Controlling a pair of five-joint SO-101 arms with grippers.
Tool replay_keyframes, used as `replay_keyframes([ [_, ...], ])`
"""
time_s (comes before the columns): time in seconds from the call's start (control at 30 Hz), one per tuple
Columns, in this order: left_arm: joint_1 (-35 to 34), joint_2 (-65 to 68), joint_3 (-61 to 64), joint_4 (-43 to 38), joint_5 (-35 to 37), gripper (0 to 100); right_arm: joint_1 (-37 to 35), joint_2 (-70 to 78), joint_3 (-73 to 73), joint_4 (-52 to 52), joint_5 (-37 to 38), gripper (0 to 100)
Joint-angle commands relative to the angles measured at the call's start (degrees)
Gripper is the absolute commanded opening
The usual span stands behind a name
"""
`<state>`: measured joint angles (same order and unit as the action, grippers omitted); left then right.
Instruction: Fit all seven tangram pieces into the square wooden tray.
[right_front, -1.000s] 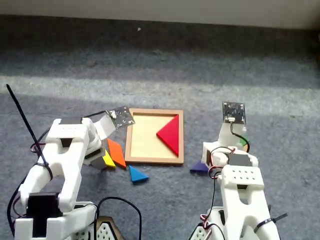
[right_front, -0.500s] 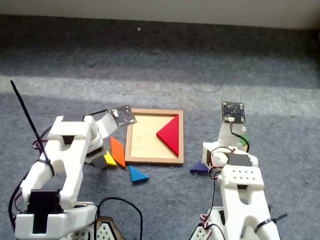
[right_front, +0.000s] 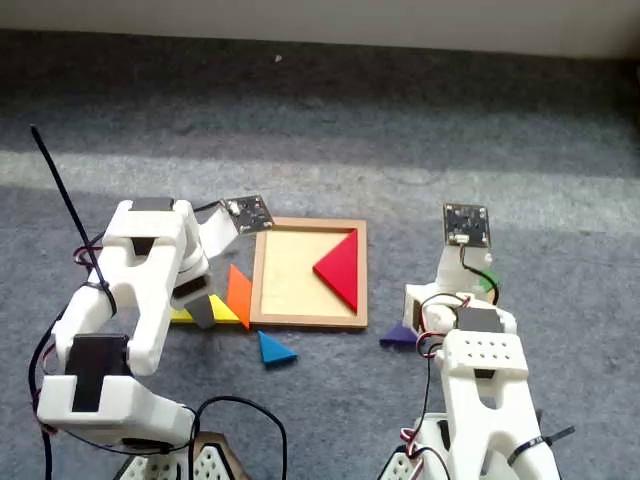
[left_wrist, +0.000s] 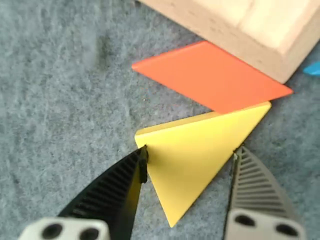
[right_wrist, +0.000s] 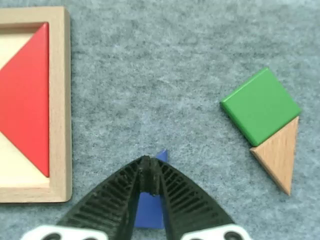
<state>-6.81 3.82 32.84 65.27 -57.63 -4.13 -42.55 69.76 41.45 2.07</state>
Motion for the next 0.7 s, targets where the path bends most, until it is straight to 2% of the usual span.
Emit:
replay_keyframes([
  [0.0,1.01,0.66,-0.84,0.53,0.44,26,0.57,-1.10,-0.31,-1.01,0.70,0.6],
  [0.33,0.22,0.31,-1.01,0.88,0.44,26,0.57,-1.10,-0.31,-1.01,0.70,0.6],
  [0.47,-0.84,-1.98,-0.92,0.88,0.44,21,0.48,-1.10,-0.31,-1.01,0.70,0.6],
  [0.67,-0.75,-2.68,-1.01,2.99,0.44,20,0.40,-1.10,-0.31,-1.01,0.79,0.6],
])
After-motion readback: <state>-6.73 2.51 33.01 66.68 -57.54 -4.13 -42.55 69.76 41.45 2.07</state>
